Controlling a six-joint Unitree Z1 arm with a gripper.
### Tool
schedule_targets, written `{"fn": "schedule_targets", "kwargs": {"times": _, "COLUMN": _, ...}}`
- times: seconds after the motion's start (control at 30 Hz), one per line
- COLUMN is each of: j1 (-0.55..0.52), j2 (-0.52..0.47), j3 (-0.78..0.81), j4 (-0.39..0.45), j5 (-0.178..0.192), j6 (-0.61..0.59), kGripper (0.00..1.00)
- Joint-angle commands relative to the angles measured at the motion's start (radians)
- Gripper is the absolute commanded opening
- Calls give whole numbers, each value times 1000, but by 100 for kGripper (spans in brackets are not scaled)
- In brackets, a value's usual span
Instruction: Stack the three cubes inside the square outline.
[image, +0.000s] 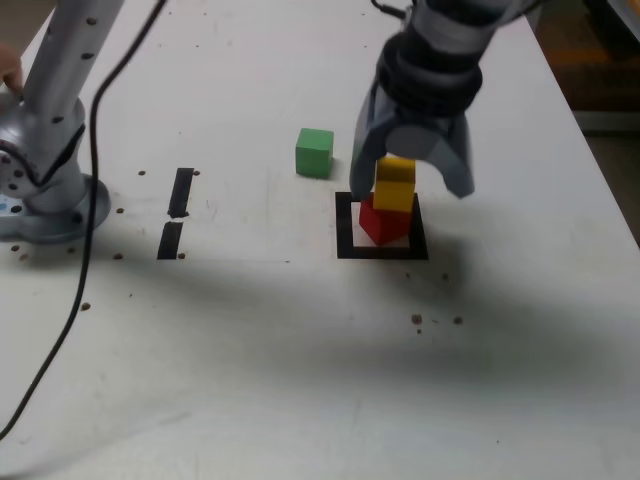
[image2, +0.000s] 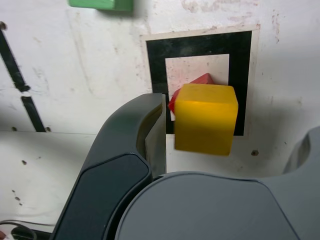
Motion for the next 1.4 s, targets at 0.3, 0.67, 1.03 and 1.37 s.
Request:
{"fn": "schedule_targets", "kwargs": {"times": 0.3, "j1": 48, "j2": -164, "j3": 6, "j4": 98, "j5": 52, "j6": 9, "kGripper": 100}}
{"fn": "schedule_targets", "kwargs": {"times": 0.67, "j1": 162, "j2": -192, "j3": 73, "j4": 106, "j5": 90, "j6": 86, "kGripper": 100}}
{"fn": "schedule_targets", "kwargs": {"times": 1.03, "j1": 239, "j2": -190, "j3": 147, "j4": 84, "j5": 118, "j6": 153, "kGripper": 100}}
{"fn": "schedule_targets", "kwargs": {"times": 1.37, "j1": 273, "j2": -189, "j3": 292, "j4": -18, "j5": 76, "j6": 224, "kGripper": 100}}
